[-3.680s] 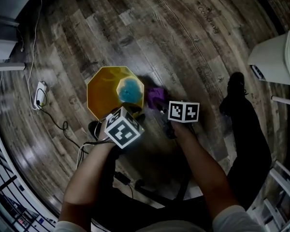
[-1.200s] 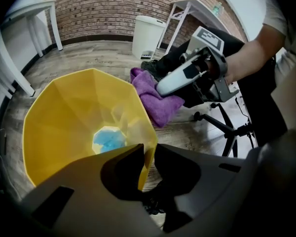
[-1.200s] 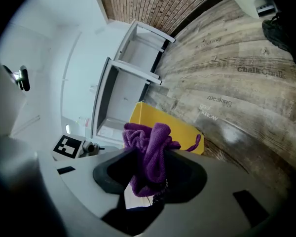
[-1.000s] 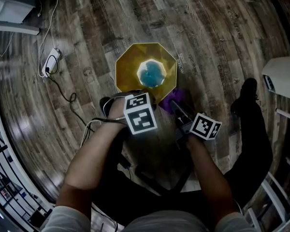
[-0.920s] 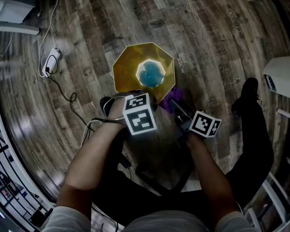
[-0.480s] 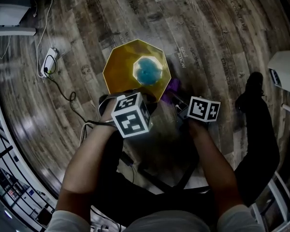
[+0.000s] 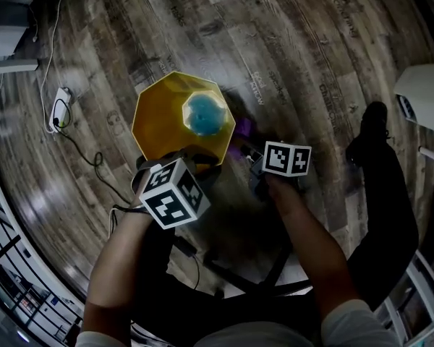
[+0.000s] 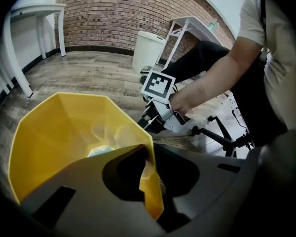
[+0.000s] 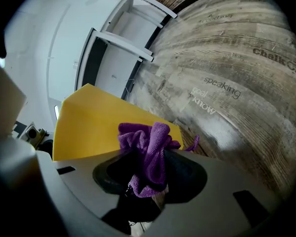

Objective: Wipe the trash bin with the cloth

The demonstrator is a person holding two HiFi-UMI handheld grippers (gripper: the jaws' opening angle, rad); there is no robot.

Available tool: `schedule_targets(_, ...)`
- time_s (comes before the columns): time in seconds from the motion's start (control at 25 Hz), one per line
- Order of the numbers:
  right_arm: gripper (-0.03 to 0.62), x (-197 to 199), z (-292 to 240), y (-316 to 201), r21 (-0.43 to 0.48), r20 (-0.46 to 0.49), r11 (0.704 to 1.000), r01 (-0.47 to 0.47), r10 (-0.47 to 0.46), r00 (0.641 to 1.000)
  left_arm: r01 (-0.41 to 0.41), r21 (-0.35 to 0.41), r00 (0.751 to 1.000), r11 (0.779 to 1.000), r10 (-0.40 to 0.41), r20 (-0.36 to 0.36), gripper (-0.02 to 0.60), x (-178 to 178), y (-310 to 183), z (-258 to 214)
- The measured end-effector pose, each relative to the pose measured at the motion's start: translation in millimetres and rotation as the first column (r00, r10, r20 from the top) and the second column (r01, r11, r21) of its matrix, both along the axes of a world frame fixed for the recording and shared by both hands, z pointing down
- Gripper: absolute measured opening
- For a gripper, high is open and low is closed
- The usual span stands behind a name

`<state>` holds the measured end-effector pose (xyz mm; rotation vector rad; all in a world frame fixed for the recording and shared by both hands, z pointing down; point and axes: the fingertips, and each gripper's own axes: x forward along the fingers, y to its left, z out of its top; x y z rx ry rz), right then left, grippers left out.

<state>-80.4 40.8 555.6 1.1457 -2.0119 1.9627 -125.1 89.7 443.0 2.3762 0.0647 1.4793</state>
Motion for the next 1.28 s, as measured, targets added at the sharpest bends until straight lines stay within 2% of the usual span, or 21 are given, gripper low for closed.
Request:
schedule_targets(0.28,0.161,0.9,34.5,-13.2,-0.023,-0.075,0.999,0.039,-0.041,0.996,0.060,0.018,0.998,0.998,-0.059,-0.033,0.043,4.7,-7.3,-2.1)
schedule_targets(0.72,0.161,1.5,82.1,-36.5,-0.065,-0.207,0.989,0.134,-0.145,0.968,0.126,0.033,0.991,0.991,-0.124,-0.055,0.043,9.5,-22.1,-2.1)
schedule_targets(0.88,0.161,0.6,101.6,-36.4,-0.095,-0.271,0.979,0.183,-0.202,0.941,0.131,0.026,0.990,0.991,-0.130,-0.060,0.043,9.9,-20.3,-2.3)
schedule_targets(1.08,0.161,0.0,117.8,-40.3,-0.118,-0.372,0.960,0.255,-0.281,0.885,0.149,0.008,0.987,0.989,-0.149,-0.065,0.044,9.8,-20.7,-3.2)
schedule_targets(1.28,0.161,0.1,130.2,-44.9,-0.125,-0.430,0.960,0.252,-0.281,0.858,0.159,-0.001,0.985,0.987,-0.159,-0.069,0.044,9.4,-21.0,-2.1)
